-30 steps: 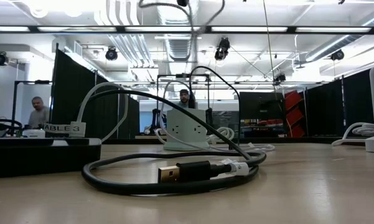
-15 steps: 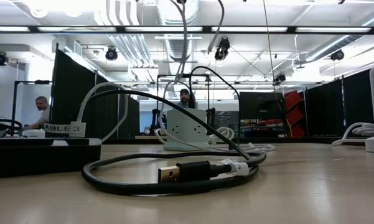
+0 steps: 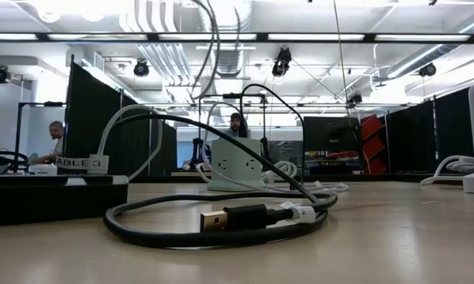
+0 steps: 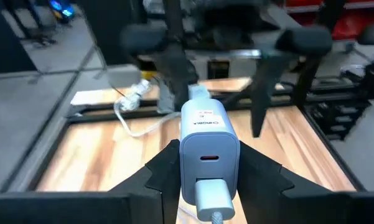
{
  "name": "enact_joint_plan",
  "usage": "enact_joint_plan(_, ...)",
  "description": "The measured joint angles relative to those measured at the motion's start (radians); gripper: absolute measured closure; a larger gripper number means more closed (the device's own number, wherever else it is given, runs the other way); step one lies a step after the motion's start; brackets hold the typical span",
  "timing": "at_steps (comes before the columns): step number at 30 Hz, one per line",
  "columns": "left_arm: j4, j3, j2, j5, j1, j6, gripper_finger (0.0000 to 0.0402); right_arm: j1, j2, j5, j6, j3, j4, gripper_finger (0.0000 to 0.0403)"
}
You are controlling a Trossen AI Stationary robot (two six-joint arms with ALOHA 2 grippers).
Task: Insert USB
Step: Insert the purple charger adapter into the white outlet extension
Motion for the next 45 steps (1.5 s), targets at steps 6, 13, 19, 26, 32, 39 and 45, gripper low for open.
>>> enact_joint_plan(6,-0.134,-0.001,-0.016,-0.009,-0.003,-0.031,0.0286,0.004,0.0,0.0,0.026,0.134,-0.416,0.0118)
enact_joint_plan(13,-0.229,-0.006,-0.021,-0.024,-0.046,-0.096,0.0286,0.004,-0.007,-0.12,0.028,0.109,-0.761,0.0132)
enact_joint_plan(19,-0.267,-0.012,-0.022,-0.158,-0.14,-0.157,0.0286,0.011,-0.038,-0.223,0.015,0.009,-0.761,0.0116)
enact_joint_plan(26,-0.273,-0.013,-0.021,-0.266,-0.225,-0.215,0.0286,0.009,-0.031,-0.297,-0.046,-0.15,-0.76,0.0065)
enact_joint_plan(32,-0.276,-0.013,-0.021,-0.28,-0.257,-0.27,0.0286,0.011,-0.013,-0.331,-0.083,-0.188,-0.759,0.0055)
enact_joint_plan(39,-0.276,-0.013,-0.021,-0.321,-0.261,-0.292,0.0286,0.0,-0.013,-0.306,-0.129,-0.302,-0.757,0.0054)
enact_joint_plan(45,-0.274,-0.013,-0.021,-0.321,-0.262,-0.293,0.0286,-0.001,-0.013,-0.302,-0.127,-0.413,-0.75,0.0055)
